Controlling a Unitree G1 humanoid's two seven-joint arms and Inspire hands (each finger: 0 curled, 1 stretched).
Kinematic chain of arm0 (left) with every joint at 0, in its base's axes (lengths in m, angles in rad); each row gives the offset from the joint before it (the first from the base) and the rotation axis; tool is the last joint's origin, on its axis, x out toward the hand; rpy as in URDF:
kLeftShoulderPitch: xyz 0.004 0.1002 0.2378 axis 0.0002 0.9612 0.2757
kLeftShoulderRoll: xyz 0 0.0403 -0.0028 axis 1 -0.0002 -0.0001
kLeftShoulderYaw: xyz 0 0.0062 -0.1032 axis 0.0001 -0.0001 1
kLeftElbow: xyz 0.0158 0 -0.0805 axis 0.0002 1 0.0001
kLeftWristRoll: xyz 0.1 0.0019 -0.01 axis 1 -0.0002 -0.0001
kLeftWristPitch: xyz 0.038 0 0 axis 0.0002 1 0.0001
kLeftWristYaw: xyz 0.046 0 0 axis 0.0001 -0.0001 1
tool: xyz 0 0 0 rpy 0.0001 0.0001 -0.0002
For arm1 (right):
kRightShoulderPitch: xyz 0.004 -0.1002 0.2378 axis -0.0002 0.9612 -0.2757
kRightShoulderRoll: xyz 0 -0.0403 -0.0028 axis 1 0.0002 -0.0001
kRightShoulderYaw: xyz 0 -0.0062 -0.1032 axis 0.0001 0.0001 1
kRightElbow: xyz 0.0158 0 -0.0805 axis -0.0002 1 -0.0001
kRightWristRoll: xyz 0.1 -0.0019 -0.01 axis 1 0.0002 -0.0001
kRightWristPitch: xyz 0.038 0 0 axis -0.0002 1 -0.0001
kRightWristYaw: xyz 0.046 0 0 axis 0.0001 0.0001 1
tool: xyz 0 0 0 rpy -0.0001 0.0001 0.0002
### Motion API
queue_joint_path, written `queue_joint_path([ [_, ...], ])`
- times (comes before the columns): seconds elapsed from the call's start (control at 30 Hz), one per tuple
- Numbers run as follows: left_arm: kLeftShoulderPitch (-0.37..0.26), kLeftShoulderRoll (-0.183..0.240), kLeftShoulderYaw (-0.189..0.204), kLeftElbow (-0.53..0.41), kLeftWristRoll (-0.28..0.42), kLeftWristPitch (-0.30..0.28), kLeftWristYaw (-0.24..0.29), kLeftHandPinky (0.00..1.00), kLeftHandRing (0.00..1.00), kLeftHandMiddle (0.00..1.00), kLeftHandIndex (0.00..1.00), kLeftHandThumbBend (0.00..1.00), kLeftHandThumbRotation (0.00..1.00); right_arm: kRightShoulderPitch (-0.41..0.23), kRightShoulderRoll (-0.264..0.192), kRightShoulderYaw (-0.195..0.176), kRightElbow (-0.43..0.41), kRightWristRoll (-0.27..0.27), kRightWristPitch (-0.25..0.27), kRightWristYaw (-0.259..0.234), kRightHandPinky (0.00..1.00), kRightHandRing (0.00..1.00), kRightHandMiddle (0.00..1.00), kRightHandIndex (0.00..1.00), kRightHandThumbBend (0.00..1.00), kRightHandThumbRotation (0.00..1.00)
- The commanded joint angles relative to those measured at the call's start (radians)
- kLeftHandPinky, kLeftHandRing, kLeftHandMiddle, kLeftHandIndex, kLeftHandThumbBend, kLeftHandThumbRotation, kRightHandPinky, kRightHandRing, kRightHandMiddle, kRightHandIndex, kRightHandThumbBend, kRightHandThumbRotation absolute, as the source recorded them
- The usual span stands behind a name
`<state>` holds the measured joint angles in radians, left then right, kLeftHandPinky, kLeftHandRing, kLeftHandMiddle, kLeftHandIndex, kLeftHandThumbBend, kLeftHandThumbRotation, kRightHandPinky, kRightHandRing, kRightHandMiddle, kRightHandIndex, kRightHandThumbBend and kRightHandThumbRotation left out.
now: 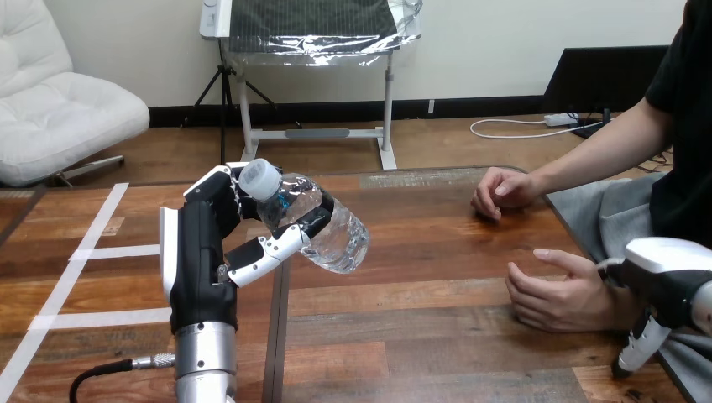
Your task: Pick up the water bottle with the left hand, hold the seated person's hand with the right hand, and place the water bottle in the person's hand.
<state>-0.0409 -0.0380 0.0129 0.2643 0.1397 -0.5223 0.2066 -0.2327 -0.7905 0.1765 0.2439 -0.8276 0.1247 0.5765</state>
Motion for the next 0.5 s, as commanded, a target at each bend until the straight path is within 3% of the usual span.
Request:
queue_joint_path([
  [0.0,-0.053,0.001,0.004,-0.066,-0.01,-0.019,-0.003,0.46,0.43,0.43,0.49,0.63,0.0,-0.13,-0.024,0.038,0.07,-0.022,-0.011,-0.005,0.89,0.95,0.94,0.91,0.76,0.06],
  [0.47,-0.058,0.008,0.01,-0.054,-0.005,-0.031,0.002,0.45,0.42,0.43,0.49,0.63,0.0,-0.189,-0.008,0.097,0.204,-0.029,-0.049,-0.059,0.88,0.93,0.92,0.89,0.74,0.06],
])
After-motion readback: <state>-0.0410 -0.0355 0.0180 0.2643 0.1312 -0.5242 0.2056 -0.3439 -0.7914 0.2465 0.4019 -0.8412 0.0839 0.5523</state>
